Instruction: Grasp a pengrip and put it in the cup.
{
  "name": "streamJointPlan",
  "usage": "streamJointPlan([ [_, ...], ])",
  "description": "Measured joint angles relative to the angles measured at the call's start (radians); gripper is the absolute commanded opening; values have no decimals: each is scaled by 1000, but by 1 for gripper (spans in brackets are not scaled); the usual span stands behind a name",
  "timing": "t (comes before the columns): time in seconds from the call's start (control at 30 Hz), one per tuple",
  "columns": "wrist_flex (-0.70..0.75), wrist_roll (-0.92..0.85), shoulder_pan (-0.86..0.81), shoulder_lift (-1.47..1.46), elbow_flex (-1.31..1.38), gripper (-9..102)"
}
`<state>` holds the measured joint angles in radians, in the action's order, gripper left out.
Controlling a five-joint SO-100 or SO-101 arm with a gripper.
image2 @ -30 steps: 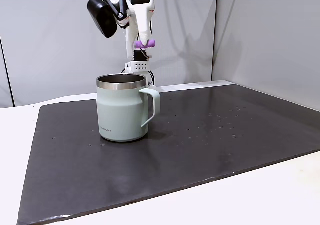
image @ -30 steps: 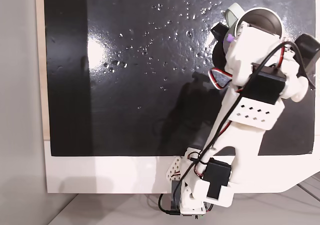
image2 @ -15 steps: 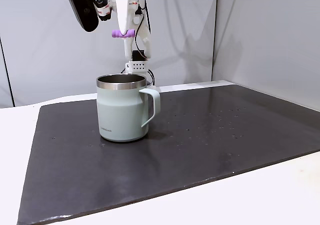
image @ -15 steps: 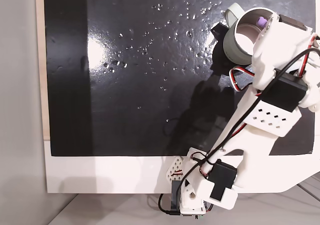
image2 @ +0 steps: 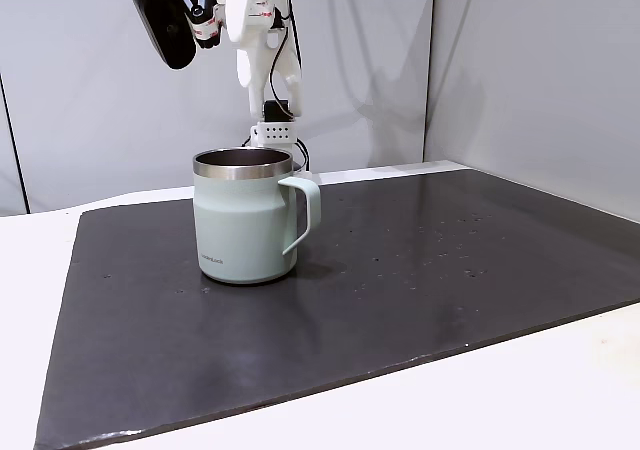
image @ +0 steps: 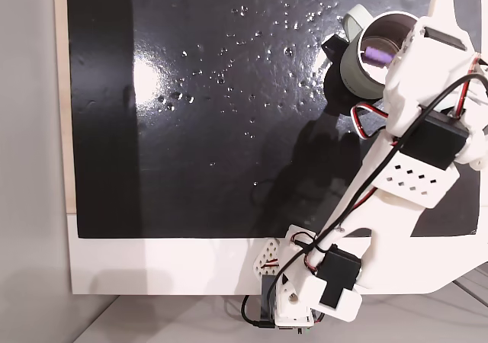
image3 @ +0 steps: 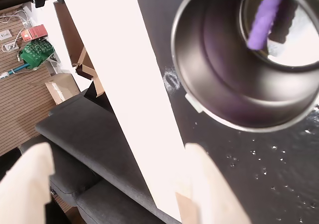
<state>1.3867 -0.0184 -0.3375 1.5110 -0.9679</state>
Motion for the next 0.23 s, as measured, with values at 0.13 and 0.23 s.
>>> streamJointPlan([
  [0.13, 0, -2, 0, 0, 0, 33],
  [0.23, 0, -8, 0, 0, -2, 33],
])
